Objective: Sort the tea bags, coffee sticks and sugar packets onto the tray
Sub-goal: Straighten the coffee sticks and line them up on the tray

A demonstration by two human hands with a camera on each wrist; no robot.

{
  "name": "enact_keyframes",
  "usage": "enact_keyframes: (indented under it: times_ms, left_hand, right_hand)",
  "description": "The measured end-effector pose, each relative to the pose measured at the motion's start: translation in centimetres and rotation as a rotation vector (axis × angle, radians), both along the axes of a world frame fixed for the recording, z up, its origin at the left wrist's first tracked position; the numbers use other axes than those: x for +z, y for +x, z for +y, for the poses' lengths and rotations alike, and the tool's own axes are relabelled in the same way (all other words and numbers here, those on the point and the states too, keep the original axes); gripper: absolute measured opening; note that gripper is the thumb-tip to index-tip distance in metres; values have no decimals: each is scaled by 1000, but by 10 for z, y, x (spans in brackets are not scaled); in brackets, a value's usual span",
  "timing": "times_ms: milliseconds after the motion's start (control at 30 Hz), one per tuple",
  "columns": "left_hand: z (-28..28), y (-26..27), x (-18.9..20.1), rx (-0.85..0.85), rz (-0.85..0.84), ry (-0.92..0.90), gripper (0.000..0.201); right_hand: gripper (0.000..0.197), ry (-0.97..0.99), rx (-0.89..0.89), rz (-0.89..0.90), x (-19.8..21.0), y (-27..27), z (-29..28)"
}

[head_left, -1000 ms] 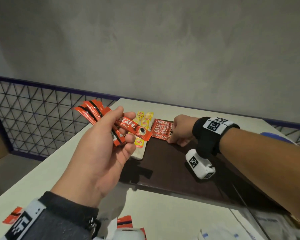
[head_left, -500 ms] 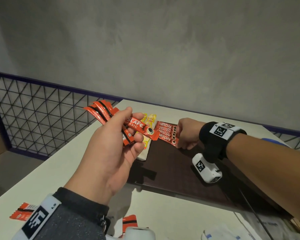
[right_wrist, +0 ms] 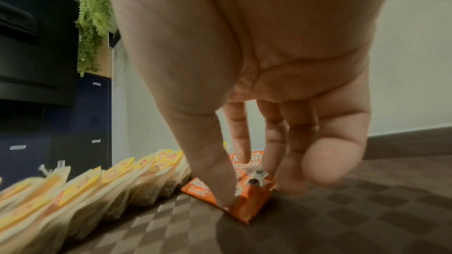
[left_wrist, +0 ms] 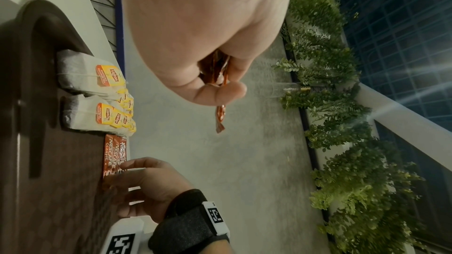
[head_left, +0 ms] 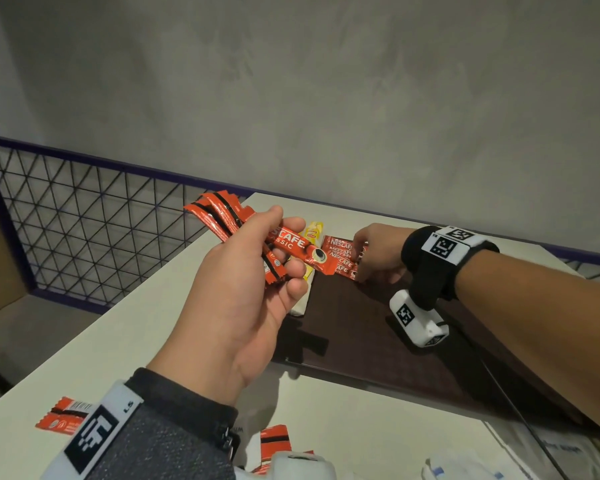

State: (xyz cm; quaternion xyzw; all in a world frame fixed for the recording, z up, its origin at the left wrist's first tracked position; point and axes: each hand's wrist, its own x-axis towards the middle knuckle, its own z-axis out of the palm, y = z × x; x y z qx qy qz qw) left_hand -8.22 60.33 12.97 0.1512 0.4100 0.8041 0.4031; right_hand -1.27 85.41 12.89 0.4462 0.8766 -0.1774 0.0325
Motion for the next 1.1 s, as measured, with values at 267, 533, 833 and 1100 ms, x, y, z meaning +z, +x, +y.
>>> enact_keyframes:
  times_ms: [267,533,833,1100]
  left_hand:
    - [-1,-1,1,11,1,-3,30]
    - [-1,-1,0,13,5,-14,30]
    - [-1,-1,0,14,0,-3,30]
    - [0,-2,0,22,-2,0,31]
  right_hand:
    - [33,85,13,44,-5,-9,-3]
    - [33,122,36,31,-8,-13,-1]
    - [32,240,100,-58,-7,-16,-1]
    - [31,236,111,-67,-7,-19,-3]
